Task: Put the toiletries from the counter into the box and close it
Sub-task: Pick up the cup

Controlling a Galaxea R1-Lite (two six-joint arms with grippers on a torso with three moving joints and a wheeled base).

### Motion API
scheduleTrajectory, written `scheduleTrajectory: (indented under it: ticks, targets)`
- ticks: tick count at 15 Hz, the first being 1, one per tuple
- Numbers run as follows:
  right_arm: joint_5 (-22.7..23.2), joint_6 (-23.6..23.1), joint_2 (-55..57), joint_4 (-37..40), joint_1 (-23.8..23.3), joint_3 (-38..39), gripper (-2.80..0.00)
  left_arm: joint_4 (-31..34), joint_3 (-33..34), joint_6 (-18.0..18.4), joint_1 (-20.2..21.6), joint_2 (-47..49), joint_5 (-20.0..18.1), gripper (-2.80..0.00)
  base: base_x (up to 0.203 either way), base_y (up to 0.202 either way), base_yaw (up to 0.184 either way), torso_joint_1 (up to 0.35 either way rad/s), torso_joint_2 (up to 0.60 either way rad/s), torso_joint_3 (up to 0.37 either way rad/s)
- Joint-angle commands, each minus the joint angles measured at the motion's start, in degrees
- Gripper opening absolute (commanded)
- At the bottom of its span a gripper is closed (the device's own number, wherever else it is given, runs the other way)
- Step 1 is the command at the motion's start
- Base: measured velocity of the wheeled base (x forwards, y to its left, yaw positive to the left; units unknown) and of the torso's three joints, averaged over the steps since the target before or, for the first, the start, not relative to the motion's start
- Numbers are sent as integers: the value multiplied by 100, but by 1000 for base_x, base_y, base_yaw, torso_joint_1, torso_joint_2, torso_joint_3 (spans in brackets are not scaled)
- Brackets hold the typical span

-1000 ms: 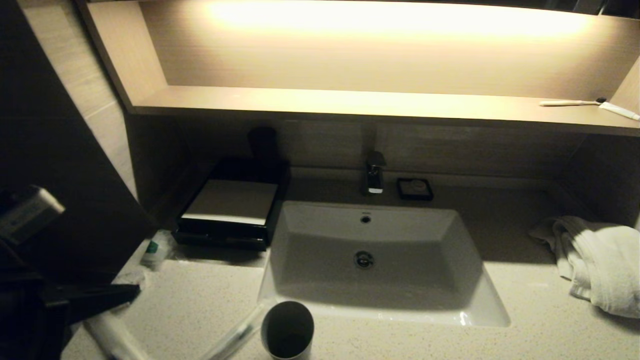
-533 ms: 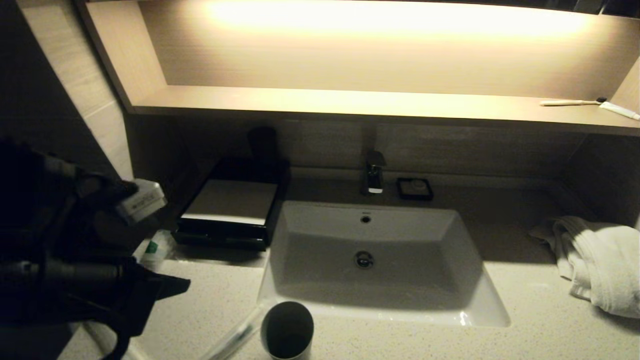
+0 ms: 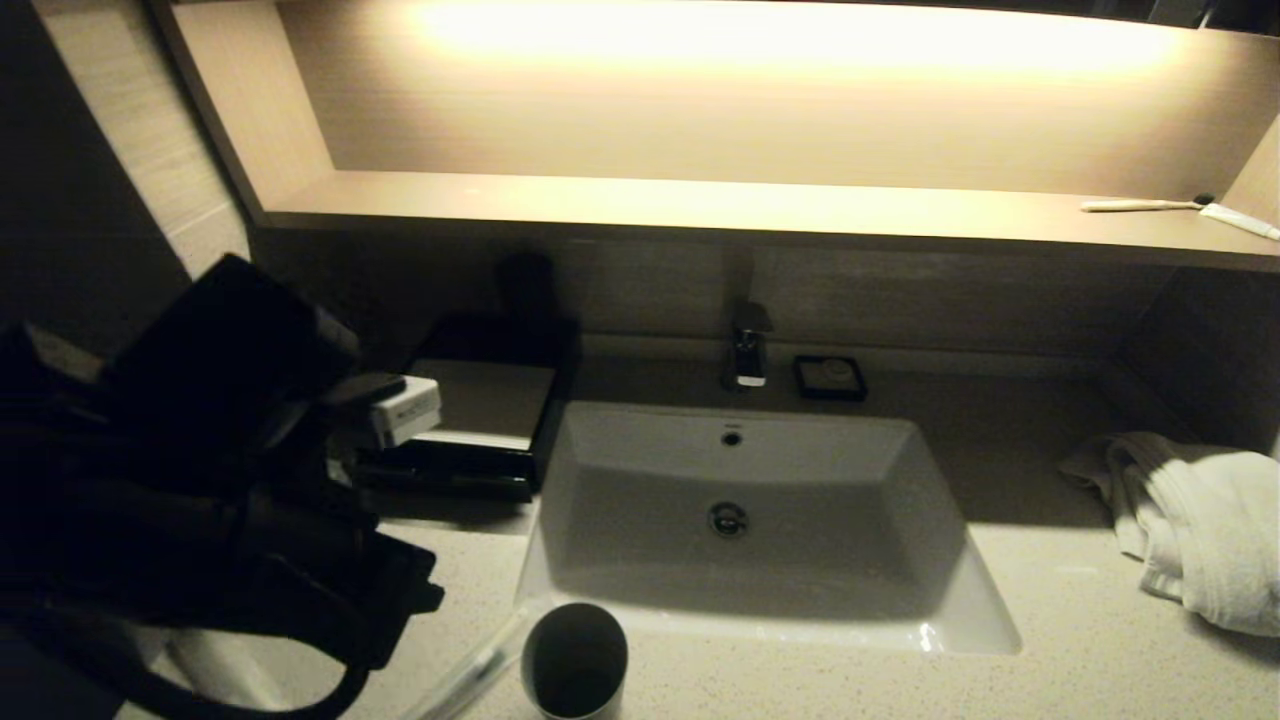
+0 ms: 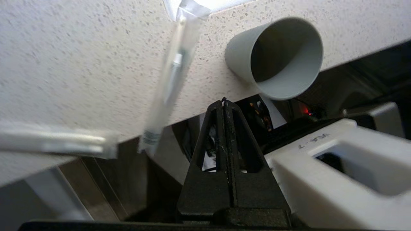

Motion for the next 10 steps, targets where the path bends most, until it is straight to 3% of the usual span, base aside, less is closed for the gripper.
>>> scheduleTrajectory:
  ticks: [1, 10]
  targets:
    - [2, 1, 0, 1, 0, 0, -280, 84, -188, -375, -323, 425, 225, -280, 0, 0, 0, 0, 0, 0]
    - [2, 1, 0, 1, 0, 0, -280, 239, -598, -829, -694, 1099, 446, -280, 0, 0, 0, 0, 0, 0]
